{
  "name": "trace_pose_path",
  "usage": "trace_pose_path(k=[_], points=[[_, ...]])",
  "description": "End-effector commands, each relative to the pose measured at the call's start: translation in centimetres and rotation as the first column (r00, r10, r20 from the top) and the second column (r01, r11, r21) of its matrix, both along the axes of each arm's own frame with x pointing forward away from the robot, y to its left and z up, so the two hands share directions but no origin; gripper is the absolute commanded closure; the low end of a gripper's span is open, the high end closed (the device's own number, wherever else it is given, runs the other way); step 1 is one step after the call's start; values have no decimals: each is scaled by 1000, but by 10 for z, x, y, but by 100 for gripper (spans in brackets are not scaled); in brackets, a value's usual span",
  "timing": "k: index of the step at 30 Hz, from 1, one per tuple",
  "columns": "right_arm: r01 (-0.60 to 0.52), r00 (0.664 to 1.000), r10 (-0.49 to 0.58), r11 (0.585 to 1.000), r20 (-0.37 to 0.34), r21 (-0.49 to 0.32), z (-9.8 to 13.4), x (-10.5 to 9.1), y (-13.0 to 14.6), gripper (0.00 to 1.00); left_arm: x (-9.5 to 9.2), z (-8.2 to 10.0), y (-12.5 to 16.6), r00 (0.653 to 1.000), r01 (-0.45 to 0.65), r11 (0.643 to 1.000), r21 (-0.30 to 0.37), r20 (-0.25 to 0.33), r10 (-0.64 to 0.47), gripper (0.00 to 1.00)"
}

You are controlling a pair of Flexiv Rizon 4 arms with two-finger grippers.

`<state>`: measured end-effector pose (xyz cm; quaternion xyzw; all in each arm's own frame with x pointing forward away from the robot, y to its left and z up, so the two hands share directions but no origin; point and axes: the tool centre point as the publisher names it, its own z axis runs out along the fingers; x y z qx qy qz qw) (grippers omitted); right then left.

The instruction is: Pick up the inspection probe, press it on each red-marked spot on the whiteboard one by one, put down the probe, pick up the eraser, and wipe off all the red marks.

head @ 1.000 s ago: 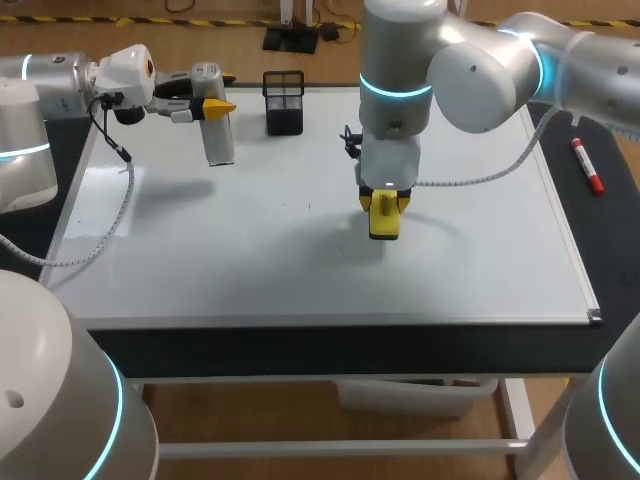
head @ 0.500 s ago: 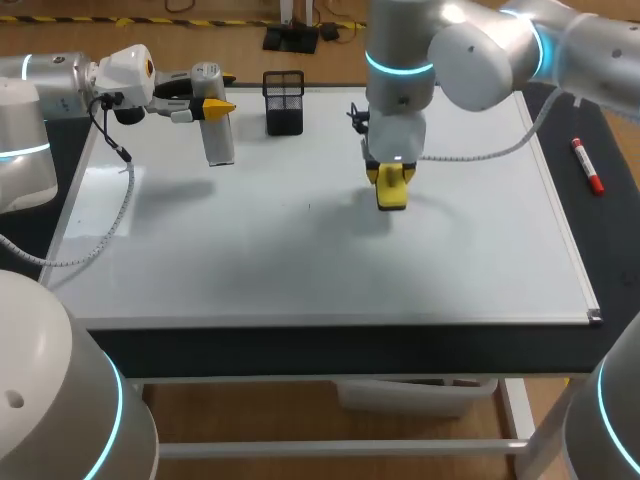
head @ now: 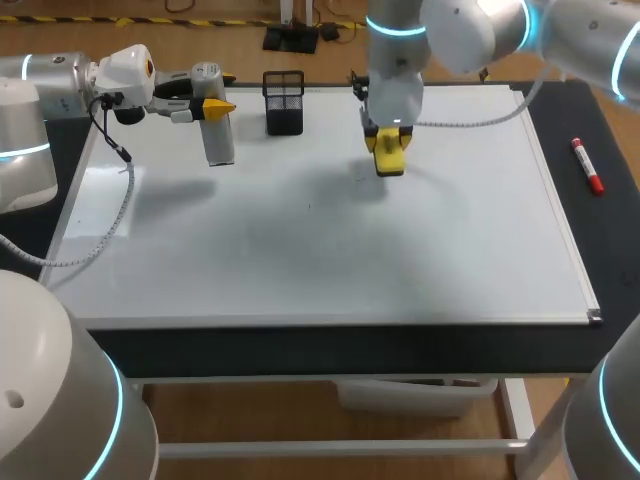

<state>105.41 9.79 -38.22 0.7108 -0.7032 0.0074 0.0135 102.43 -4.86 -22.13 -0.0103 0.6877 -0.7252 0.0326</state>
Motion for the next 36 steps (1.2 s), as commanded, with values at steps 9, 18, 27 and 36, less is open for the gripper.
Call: trace_pose_path(k=[9, 18, 27, 36], points=[[0, 994, 1, 1000, -109, 9, -13, 69, 31, 100, -1, 2, 0, 1000, -2, 1000, 2, 0, 2, 100], [16, 992, -15, 1000, -127, 10, -19, 95, 36, 100, -1, 2, 0, 1000, -2, 1000, 2, 0, 2, 100], [42, 989, -40, 999, -145, 12, -33, 113, 36, 100, -1, 2, 0, 1000, -2, 1000, 2, 0, 2, 100], [56, 989, -54, 998, -140, 11, -39, 123, 42, 100, -1, 2, 0, 1000, -2, 1000, 2, 0, 2, 100]])
